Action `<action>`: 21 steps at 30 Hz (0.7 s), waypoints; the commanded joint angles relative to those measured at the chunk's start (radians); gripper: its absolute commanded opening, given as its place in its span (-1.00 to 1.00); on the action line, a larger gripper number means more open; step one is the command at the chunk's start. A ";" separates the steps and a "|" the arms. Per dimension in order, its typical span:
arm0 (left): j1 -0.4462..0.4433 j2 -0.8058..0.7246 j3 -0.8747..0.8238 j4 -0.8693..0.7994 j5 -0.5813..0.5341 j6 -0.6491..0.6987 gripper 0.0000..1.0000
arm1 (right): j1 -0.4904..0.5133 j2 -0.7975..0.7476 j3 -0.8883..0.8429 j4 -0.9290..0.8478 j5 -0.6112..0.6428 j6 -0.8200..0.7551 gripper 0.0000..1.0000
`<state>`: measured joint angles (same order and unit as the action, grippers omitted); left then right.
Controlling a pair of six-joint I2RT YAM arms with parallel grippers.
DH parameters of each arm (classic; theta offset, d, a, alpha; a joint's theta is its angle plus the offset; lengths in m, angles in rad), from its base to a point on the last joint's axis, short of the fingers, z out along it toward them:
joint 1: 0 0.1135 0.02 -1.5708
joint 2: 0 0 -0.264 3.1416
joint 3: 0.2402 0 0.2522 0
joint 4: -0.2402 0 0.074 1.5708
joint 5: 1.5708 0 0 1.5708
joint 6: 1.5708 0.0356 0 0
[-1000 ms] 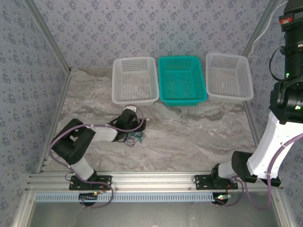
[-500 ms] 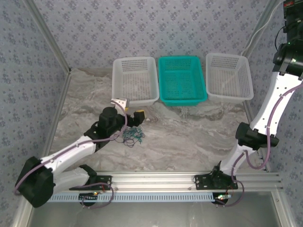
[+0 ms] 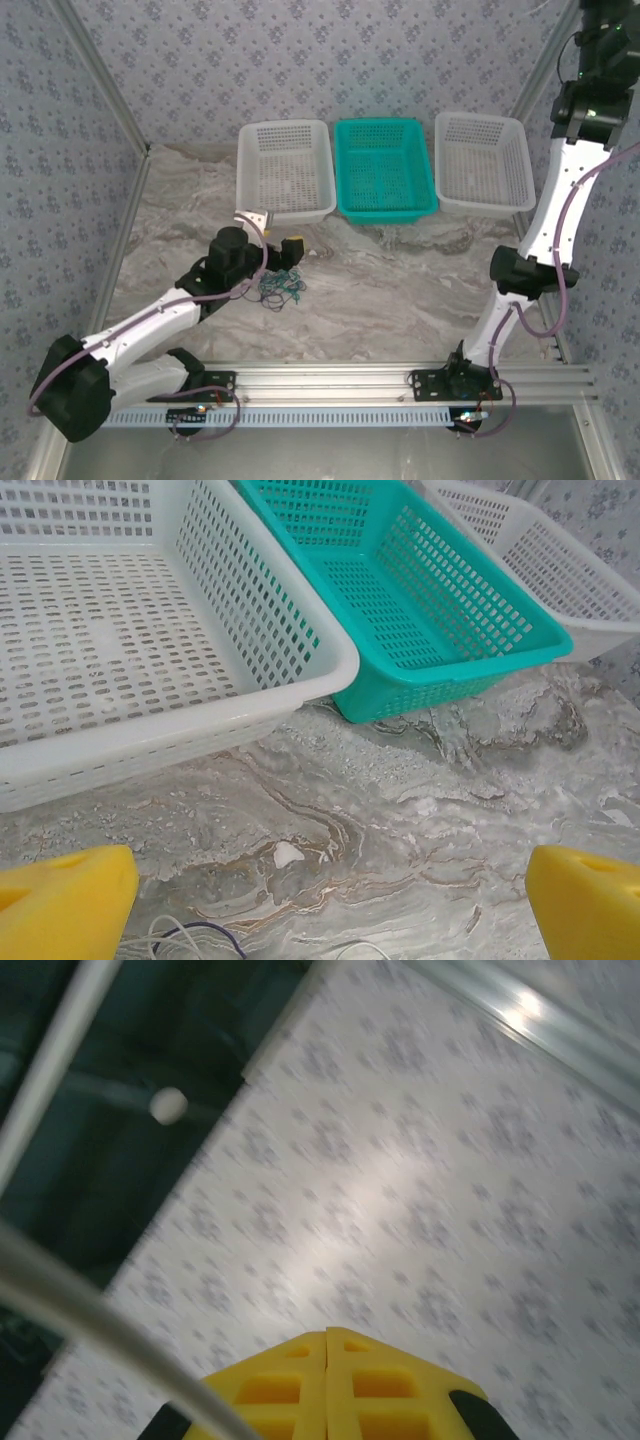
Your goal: Untangle the cables
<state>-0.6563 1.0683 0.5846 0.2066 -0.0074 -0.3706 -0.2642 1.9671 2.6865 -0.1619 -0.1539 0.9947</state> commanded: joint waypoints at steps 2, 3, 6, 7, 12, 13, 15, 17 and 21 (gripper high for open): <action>-0.002 0.023 0.012 0.022 0.000 -0.005 0.99 | 0.118 -0.096 -0.366 -0.249 -0.030 -0.252 -1.00; -0.003 0.027 0.014 0.020 0.000 -0.005 0.99 | 0.134 -0.151 -0.547 -0.211 0.006 -0.278 -1.00; -0.002 0.021 0.009 0.015 0.004 -0.013 0.99 | 0.128 -0.281 -0.949 -0.039 0.056 -0.220 -1.00; -0.002 0.018 0.007 0.010 0.006 -0.014 0.99 | 0.115 -0.316 -1.051 0.004 0.071 -0.193 -1.00; -0.002 -0.006 -0.002 -0.013 0.007 -0.014 0.99 | 0.034 -0.369 -1.240 -0.004 0.055 -0.192 -1.00; -0.002 -0.009 -0.004 -0.013 0.005 -0.013 0.99 | 0.022 -0.364 -1.236 -0.029 0.048 -0.207 -1.00; -0.001 -0.010 -0.004 -0.014 0.003 -0.013 0.99 | -0.001 -0.340 -1.202 -0.096 0.047 -0.231 -1.00; -0.001 -0.007 -0.002 -0.012 0.004 -0.015 0.99 | -0.016 -0.306 -1.147 -0.140 0.052 -0.262 -1.00; -0.001 -0.003 0.002 -0.013 0.007 -0.024 0.99 | -0.038 -0.273 -1.022 -0.172 0.103 -0.256 -1.00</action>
<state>-0.6563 1.0801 0.5842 0.1959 -0.0074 -0.3809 -0.2939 1.6955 1.5635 -0.3119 -0.0921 0.7670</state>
